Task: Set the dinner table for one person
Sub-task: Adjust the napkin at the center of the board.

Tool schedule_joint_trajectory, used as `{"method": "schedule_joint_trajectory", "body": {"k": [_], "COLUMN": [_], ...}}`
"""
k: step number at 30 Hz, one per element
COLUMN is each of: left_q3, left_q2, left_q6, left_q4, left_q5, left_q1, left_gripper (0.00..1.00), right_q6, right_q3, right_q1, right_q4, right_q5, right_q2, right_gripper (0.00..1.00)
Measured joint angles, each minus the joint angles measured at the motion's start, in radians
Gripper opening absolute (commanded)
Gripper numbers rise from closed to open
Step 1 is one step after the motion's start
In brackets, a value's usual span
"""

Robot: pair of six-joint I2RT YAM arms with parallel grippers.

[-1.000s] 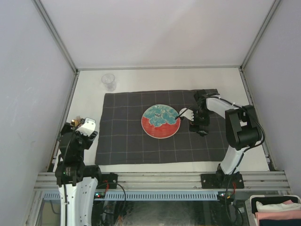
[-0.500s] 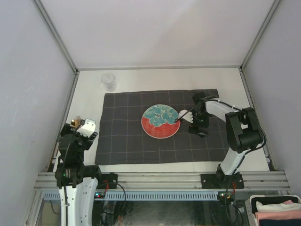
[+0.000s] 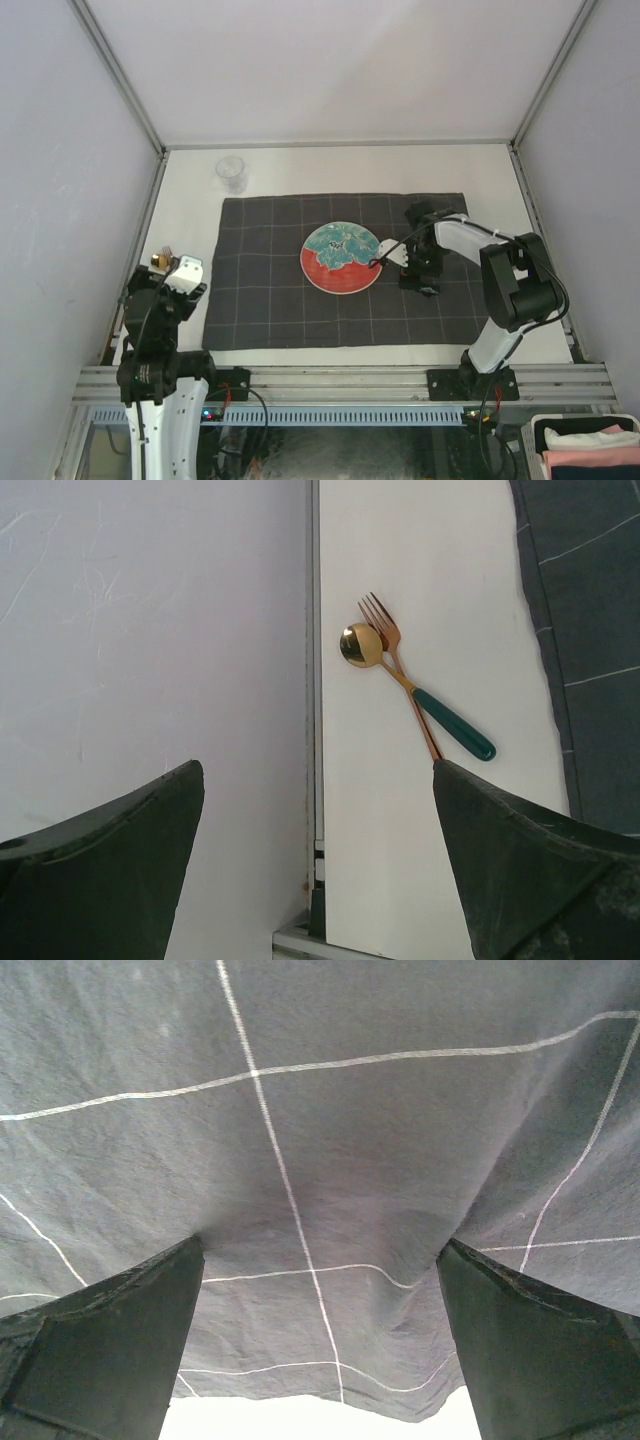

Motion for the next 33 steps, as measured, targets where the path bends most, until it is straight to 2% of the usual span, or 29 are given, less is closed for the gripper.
{"method": "schedule_joint_trajectory", "body": {"k": [13,17,28,33], "left_q3": [-0.003,-0.038,-0.039,-0.032], "left_q2": [-0.009,-0.004,0.143,0.244], "left_q6": [0.016,0.026,0.046,0.115], "left_q4": [-0.017,-0.011,0.025,0.085], "left_q5": [0.008,0.025,0.092,0.185], "left_q1": [0.000,0.000,0.000,0.001], "left_gripper": [1.00,1.00,1.00,1.00], "right_q6": [0.019,0.021,0.028,0.040], "right_q3": [-0.021,0.037,0.133,0.237], "right_q1": [0.020,-0.001,-0.036,-0.073], "right_q4": [0.004,-0.035,-0.134,-0.230], "right_q5": [0.013,0.004,-0.055,-0.167], "right_q2": [-0.013,0.026,0.084,0.083], "right_gripper": [1.00,1.00,1.00,1.00]}}
